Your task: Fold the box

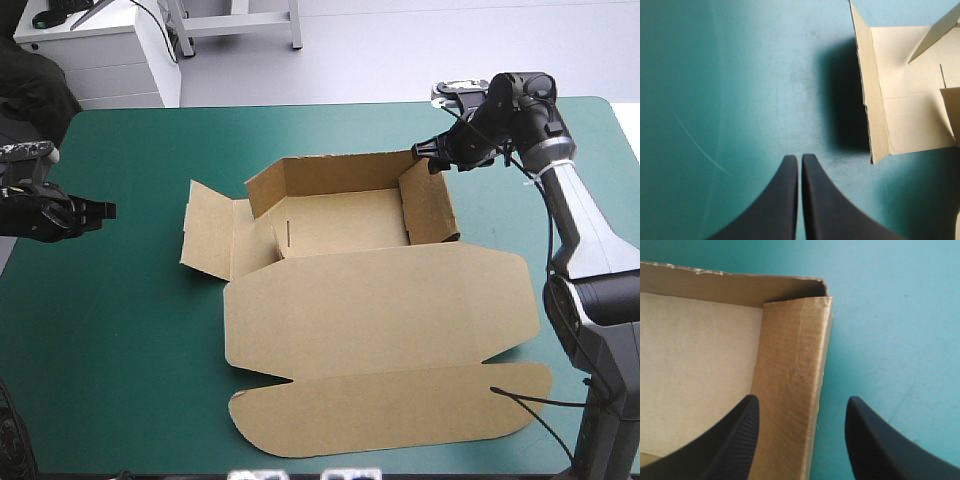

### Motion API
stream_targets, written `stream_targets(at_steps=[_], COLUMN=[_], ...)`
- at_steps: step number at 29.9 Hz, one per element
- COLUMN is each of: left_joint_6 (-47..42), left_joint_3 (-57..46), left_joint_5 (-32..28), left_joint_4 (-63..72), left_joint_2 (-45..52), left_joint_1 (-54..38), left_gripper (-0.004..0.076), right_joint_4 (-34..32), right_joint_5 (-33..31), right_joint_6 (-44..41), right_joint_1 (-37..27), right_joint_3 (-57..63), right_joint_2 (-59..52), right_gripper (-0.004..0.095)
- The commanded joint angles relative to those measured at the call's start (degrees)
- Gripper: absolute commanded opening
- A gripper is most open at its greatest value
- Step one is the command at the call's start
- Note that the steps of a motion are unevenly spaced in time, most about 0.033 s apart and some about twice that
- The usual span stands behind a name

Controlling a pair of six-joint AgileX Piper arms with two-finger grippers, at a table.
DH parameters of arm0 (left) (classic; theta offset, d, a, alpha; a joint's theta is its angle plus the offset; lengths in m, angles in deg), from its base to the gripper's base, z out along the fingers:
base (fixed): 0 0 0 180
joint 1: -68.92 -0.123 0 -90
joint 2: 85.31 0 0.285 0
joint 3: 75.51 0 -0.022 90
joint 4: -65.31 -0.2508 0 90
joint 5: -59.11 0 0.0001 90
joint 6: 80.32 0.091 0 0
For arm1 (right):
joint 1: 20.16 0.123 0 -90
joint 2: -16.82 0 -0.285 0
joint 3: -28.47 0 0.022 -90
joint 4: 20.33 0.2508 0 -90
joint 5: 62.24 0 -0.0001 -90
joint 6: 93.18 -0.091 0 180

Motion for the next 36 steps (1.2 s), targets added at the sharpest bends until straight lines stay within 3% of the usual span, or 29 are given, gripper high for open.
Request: stream_targets(at_steps=[1,11,20,27,36], left_joint_6=[-0.08,-0.08,-0.08,-0.08,2.37], left_joint_3=[1.4,1.4,1.4,1.4,1.4], left_joint_5=[-1.25,0.55,0.63,-2.95,-5.13], left_joint_4=[1.97,1.97,2.87,6.55,15.5], left_joint_2=[1.7,1.7,1.7,1.7,1.44], left_joint_1=[-0.17,-0.17,-0.17,-0.26,-8.96], left_gripper=[0.0009,0.0009,0.0009,0.0009,0.0009], right_joint_4=[0.61,4.17,7.39,9.39,14.81], right_joint_5=[0.08,0.08,0.08,0.08,0.08], right_joint_6=[0.27,0.19,0.58,0.35,2.23], right_joint_1=[-0.27,-0.27,-0.27,-0.51,-5.98], right_joint_3=[-1.28,-1.15,-0.58,-0.69,-0.69], right_joint_2=[-1.14,3.75,4.87,2.2,-7.16], right_gripper=[0.0482,0.0442,-0.0022,-0.0018,-0.0018])
